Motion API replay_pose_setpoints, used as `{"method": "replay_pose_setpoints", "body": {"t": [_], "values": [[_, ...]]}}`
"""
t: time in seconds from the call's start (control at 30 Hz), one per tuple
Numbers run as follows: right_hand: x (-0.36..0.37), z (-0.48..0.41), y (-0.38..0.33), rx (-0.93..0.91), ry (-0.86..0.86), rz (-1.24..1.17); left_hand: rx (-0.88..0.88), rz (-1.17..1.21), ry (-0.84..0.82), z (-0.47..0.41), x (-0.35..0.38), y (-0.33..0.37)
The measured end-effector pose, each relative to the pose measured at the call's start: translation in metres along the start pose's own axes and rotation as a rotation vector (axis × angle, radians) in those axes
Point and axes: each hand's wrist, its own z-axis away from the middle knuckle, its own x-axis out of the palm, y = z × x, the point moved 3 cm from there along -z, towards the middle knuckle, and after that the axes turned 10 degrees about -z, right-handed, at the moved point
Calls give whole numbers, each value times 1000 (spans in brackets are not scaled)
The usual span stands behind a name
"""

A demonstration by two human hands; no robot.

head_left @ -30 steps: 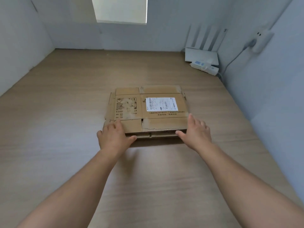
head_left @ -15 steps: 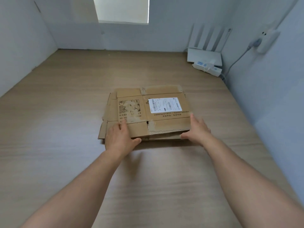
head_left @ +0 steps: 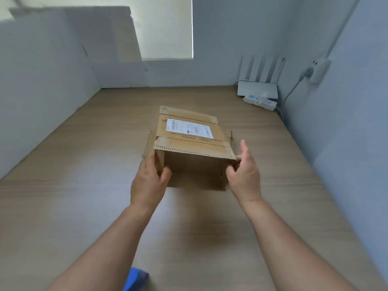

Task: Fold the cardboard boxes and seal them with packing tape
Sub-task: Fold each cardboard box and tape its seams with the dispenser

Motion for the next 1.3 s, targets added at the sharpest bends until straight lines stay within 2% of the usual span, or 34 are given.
{"method": "replay_pose_setpoints", "body": {"t": [0.1,0.2,0.37,0.43,0.5,0.63,0.77,0.83,0.93,1.0,1.13,1.2,1.3], "values": [[-20,13,-10,53,-75,61,-15,-30,125,21,-37,9],[-40,43,-8,97,-146,116,-35,-51,138,51,-64,16],[-93,68,-51,-66,69,24,0,-9,234,104,-105,37],[-114,67,-65,-70,49,110,-30,90,223,124,-117,39],[-128,69,-72,-50,-41,229,-67,126,156,144,-117,39],[-133,95,-68,-15,-247,418,-147,49,41,176,-95,33],[-125,122,-52,-11,-473,271,-56,109,7,199,-77,21],[-124,132,-44,13,-580,175,58,244,-130,204,-72,12],[-128,139,-38,97,-672,34,172,236,-336,206,-67,-2],[-127,135,-36,123,-657,-5,147,247,-334,202,-64,-7],[-118,124,-33,108,-488,90,65,288,-227,186,-56,-9],[-112,121,-31,151,-468,102,68,225,-214,180,-52,-10],[-105,110,-33,123,-474,130,39,226,-213,174,-49,-12]]}}
